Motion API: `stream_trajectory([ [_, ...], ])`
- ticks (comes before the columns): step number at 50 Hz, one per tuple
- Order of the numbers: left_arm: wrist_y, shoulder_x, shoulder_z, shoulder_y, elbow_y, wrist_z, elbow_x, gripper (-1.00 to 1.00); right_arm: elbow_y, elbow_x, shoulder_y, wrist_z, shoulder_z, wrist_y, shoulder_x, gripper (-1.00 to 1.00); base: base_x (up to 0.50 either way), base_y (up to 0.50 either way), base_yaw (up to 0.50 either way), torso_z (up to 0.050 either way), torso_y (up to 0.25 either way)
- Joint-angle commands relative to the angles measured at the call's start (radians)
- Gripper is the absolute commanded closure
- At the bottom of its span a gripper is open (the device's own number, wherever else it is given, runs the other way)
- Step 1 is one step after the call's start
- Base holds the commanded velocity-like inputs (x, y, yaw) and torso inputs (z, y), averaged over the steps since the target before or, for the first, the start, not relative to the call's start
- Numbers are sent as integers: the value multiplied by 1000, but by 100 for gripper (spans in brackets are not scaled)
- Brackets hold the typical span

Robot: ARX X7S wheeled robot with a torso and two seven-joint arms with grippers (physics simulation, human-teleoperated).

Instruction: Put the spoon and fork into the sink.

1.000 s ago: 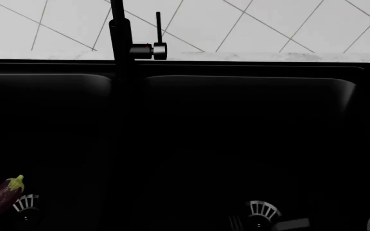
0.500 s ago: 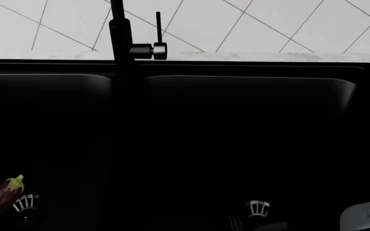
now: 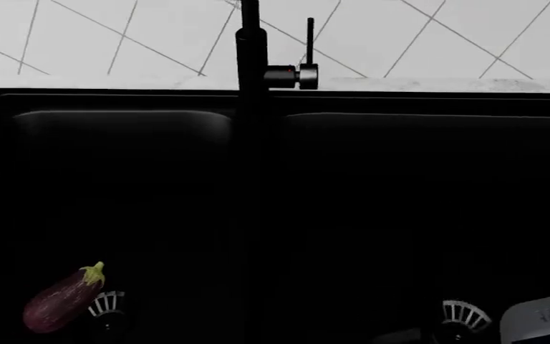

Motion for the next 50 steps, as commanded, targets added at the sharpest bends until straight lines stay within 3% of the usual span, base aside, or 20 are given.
stream_trajectory([
  [1,-11,20,-20,-9,-5,11,18,-100,7,-20,-13,-11,21,-43,-1,-100,-78,500,0,0,0],
  [20,8,23,3,-3,-20,7,22,-100,18,-53,-73,-19,26,-125,30,-100,-272,498,0,0,0],
  [31,18,20,-3,10,-26,8,18,-100,19,-65,-89,-28,32,-163,30,-100,320,447,0,0,0],
  [45,3,23,-5,9,-14,-6,5,-100,7,-107,-185,4,39,-296,112,-100,295,276,0,0,0],
  [50,-147,64,-83,-41,-15,-78,-44,-100,7,-101,-181,5,43,-297,116,-100,0,0,0,0,0],
])
